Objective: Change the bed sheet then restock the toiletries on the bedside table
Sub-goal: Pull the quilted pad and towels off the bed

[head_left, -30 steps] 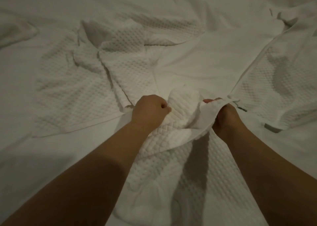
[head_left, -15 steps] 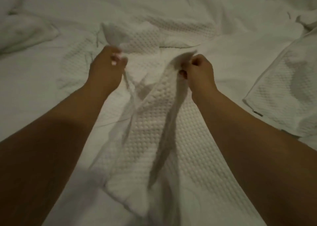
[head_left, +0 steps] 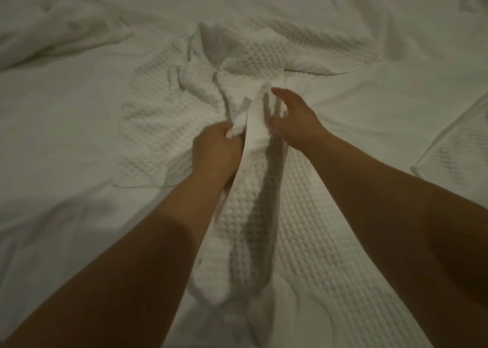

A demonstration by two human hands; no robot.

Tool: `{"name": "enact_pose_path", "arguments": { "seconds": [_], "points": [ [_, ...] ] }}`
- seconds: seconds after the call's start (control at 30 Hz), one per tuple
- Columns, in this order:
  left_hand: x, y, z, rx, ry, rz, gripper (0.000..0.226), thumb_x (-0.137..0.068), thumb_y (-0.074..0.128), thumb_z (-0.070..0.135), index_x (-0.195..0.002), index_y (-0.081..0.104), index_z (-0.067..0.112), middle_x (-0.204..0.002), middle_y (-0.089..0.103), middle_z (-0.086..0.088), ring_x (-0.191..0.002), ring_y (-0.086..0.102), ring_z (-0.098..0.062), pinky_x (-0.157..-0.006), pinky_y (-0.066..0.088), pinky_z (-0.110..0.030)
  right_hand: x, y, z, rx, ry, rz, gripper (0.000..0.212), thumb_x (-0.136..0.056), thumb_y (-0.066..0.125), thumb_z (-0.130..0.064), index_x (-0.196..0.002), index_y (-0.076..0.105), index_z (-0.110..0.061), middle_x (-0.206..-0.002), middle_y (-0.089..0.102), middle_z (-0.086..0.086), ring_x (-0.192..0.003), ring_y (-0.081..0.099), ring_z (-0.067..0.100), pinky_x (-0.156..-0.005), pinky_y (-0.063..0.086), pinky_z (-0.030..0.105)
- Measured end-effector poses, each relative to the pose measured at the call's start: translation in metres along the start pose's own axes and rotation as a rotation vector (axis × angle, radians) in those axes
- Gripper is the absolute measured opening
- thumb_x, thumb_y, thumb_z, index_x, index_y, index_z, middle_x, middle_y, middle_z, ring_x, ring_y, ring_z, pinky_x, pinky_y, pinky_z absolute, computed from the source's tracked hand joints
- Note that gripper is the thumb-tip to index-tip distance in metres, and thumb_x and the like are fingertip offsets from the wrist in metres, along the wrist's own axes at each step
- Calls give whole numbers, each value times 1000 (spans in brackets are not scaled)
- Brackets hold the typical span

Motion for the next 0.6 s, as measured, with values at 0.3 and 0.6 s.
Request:
{"name": "enact_pose_path", "arguments": {
  "seconds": [0.3, 0.6],
  "points": [
    [30, -43, -68, 193, -377, -366, 37, -93, 51, 43, -111, 55, 11, -101, 62, -6, -70, 57, -14, -57, 45, -23, 23, 7, -7, 39, -43, 145, 59, -97, 48, -22, -149, 21, -19, -156, 18, 7, -140, 24, 24, -111, 22, 35],
    [154, -48, -140, 41, -320, 53, 53, -67, 82, 31, -103, 45, 19, -104, 50, -4, -81, 60, -25, -74, 49, -38, 137, 70, -25, 260, -225, 265, 40, -72, 47, -15, -109, 62, -7, -98, 61, 16, -79, 60, 34, -68, 51, 40]
  ]
}}
Point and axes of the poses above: each hand's wrist, its own x-axis away from the middle knuckle, its own y-axis out of the palm, z = x × y, the point moved 4 cm from there along -x, towards the middle knuckle
